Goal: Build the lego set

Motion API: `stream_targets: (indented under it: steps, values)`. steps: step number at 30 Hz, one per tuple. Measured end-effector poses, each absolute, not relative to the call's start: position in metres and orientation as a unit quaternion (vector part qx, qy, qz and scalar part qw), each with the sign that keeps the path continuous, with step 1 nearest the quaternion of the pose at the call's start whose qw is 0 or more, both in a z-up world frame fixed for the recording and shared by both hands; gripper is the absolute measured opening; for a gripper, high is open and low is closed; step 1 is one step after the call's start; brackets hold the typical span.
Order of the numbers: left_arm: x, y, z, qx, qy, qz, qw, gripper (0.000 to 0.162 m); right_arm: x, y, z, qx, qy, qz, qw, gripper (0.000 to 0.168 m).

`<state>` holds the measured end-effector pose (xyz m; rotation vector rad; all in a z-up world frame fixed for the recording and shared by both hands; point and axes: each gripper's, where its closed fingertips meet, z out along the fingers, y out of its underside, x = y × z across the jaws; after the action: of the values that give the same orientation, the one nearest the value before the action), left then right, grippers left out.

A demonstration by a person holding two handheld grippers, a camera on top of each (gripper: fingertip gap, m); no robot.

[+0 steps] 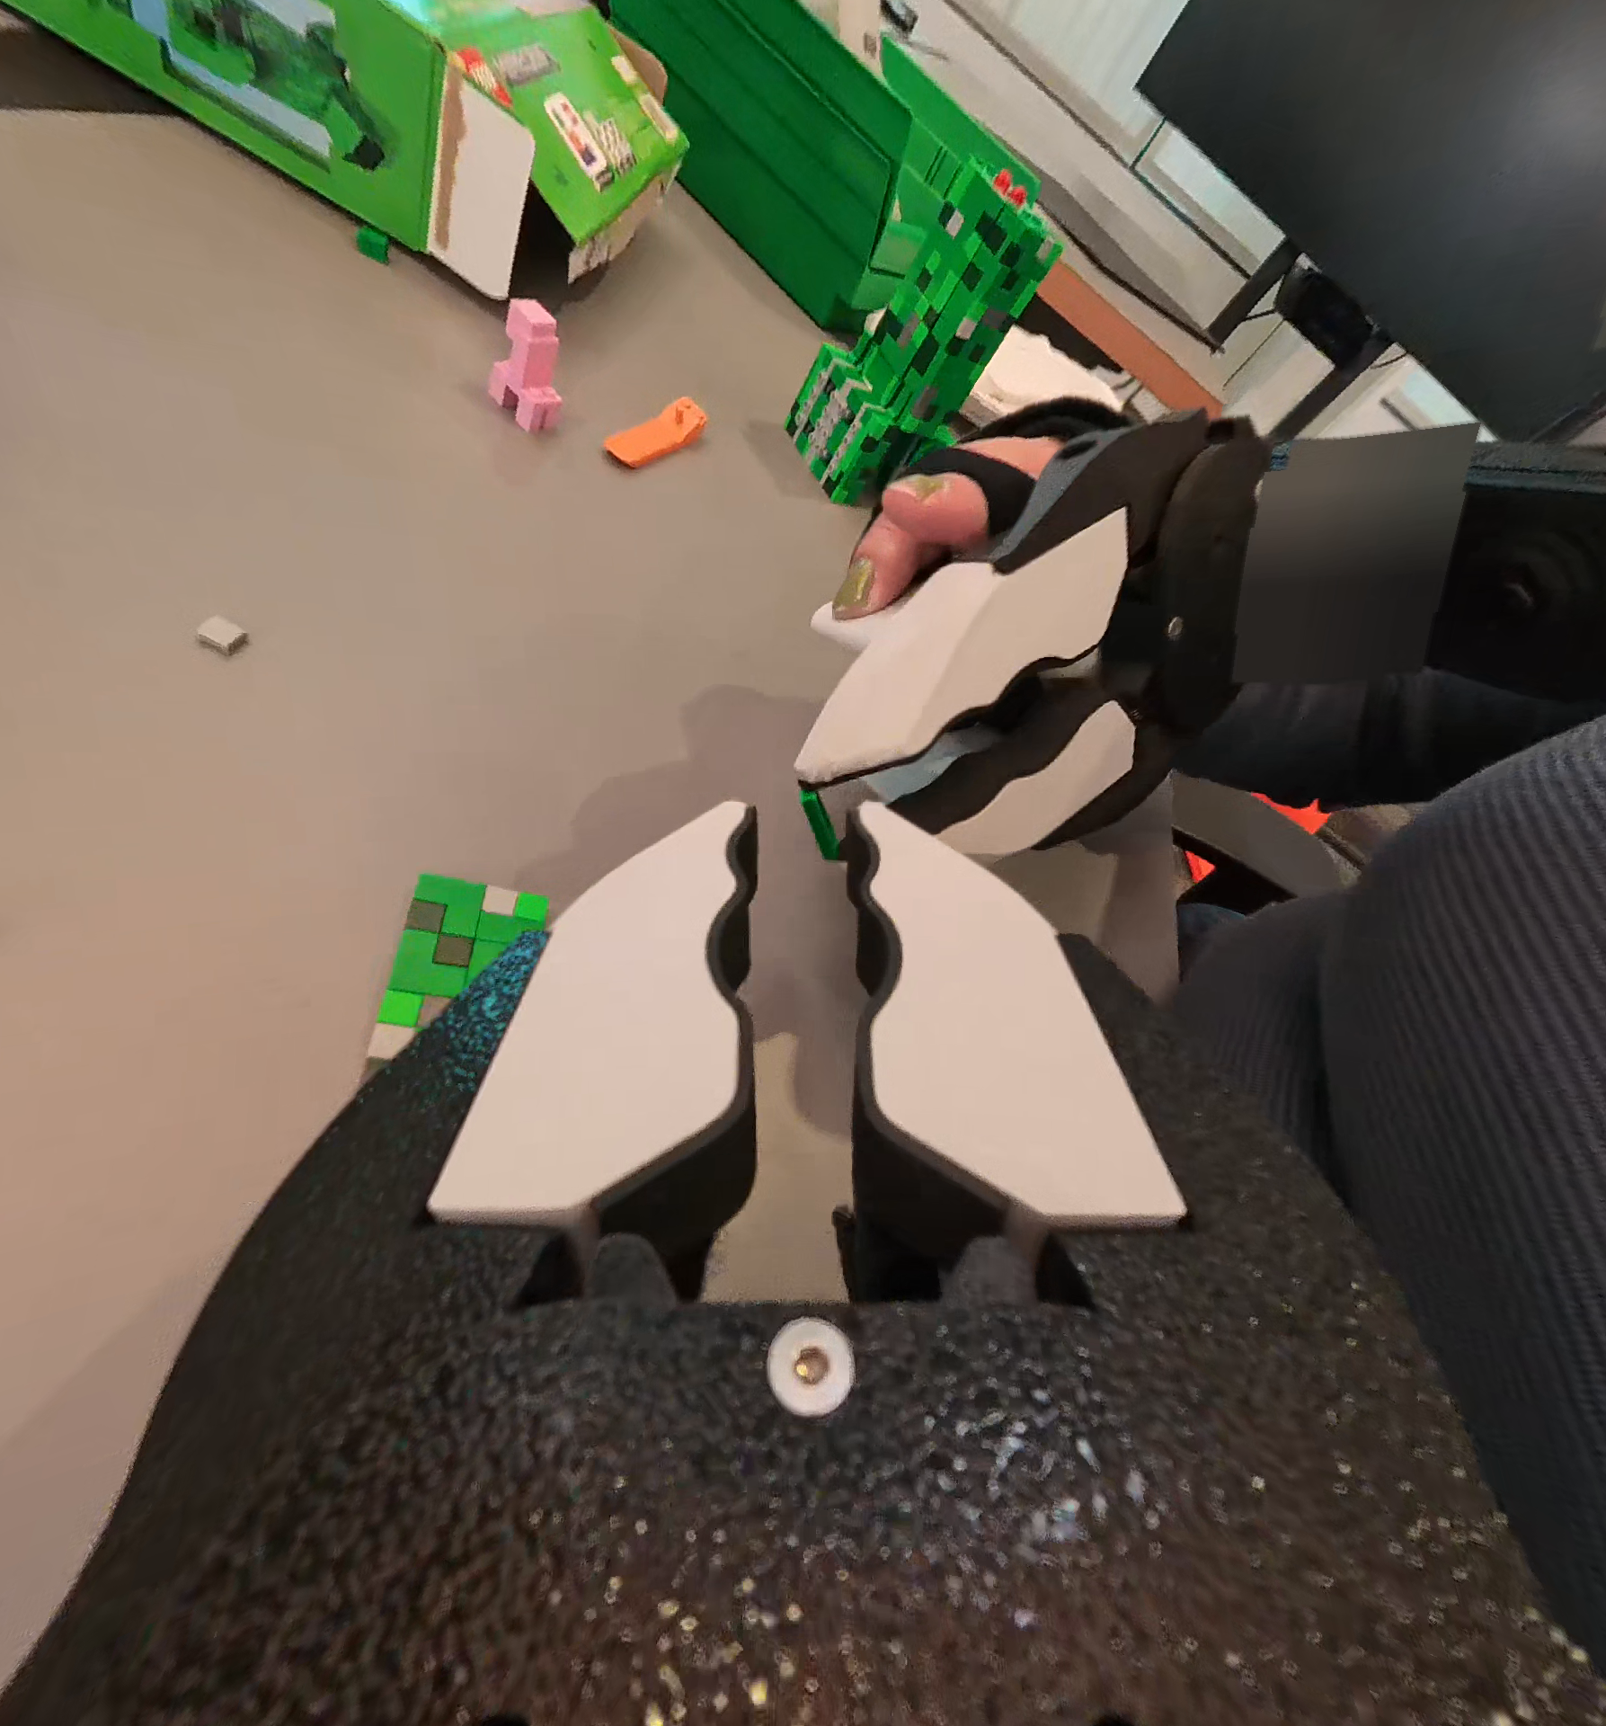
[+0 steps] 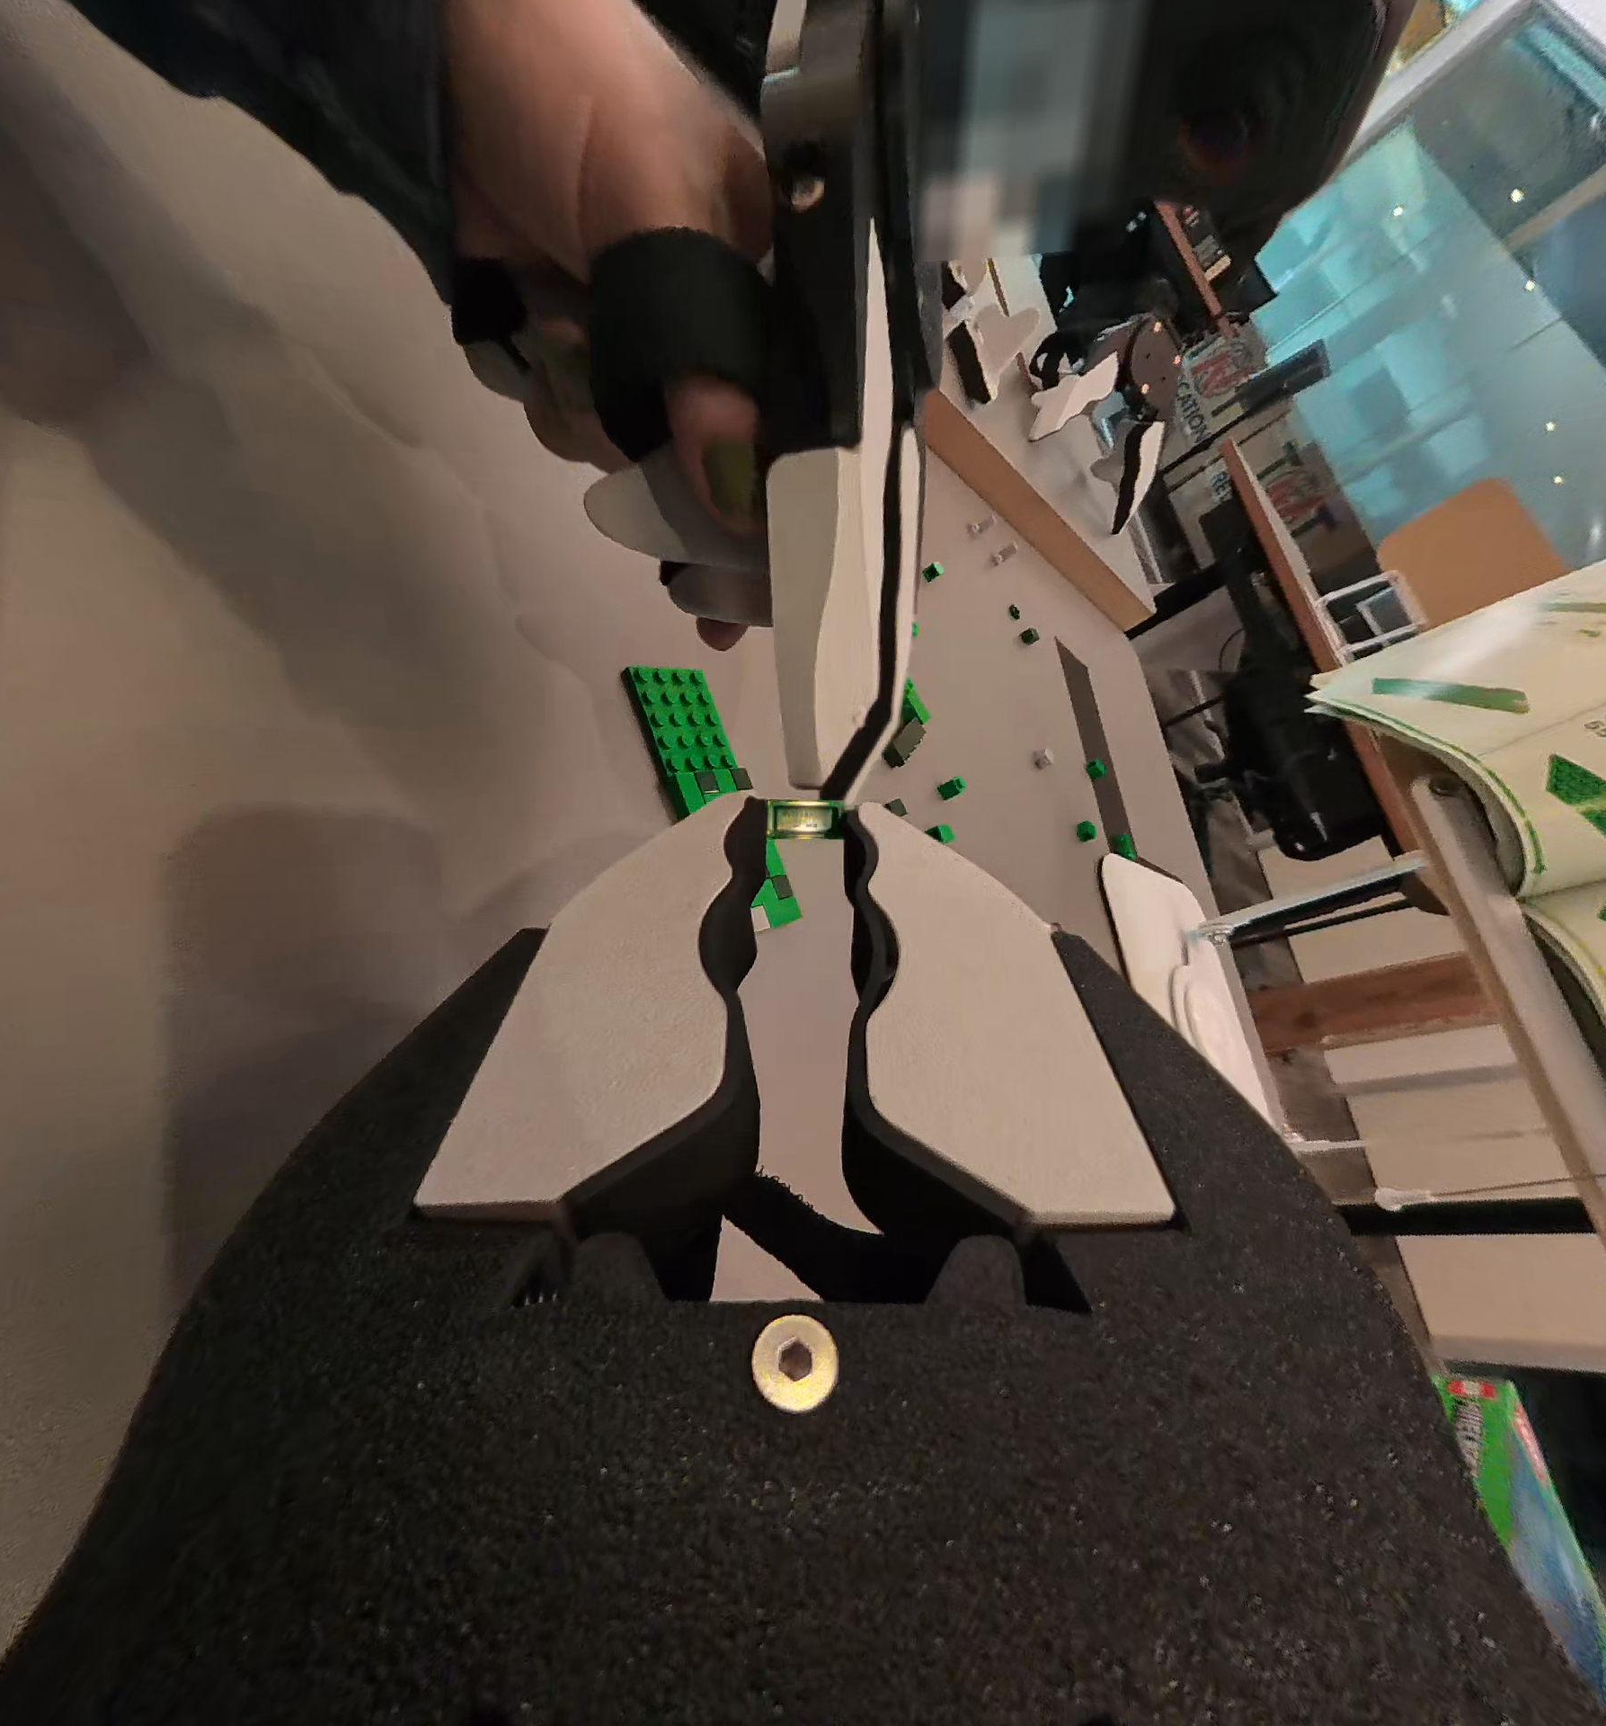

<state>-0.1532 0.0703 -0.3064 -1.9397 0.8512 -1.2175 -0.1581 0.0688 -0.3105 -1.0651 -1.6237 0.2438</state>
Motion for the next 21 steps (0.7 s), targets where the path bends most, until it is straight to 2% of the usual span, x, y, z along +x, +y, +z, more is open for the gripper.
stream_targets:
  steps: [5,6,7,10,12,15,17,19,21]
  values:
    - [-0.15,0.066,-0.313,-0.758,0.322,-0.476,0.31,0.015,-0.159,0.066,-0.311,-0.449,-0.685,0.114,0.563,0.015]
    - [-0.149,0.065,-0.313,-0.756,0.322,-0.481,0.307,0.013,-0.159,0.065,-0.312,-0.449,-0.685,0.114,0.563,0.015]
    - [-0.147,0.063,-0.312,-0.75,0.326,-0.488,0.305,0.005,-0.159,0.066,-0.313,-0.45,-0.685,0.113,0.562,0.015]
    - [-0.146,0.064,-0.311,-0.734,0.35,-0.475,0.337,0.002,-0.158,0.066,-0.309,-0.45,-0.668,0.129,0.578,0.013]
    - [-0.148,0.068,-0.307,-0.719,0.375,-0.449,0.374,0.002,-0.152,0.071,-0.304,-0.481,-0.635,0.171,0.58,0.018]
    - [-0.164,0.096,-0.315,-0.687,0.487,-0.259,0.474,0.002,-0.133,0.086,-0.297,-0.549,-0.557,0.263,0.565,0.024]
    - [-0.165,0.111,-0.321,-0.612,0.592,-0.102,0.515,0.002,-0.118,0.1,-0.296,-0.586,-0.51,0.301,0.553,0.025]
    - [-0.155,0.124,-0.334,-0.531,0.681,0.027,0.504,0.003,-0.103,0.114,-0.298,-0.62,-0.477,0.308,0.542,0.025]
    - [-0.14,0.132,-0.349,-0.464,0.74,0.091,0.477,0.003,-0.09,0.124,-0.298,-0.642,-0.456,0.302,0.538,0.025]
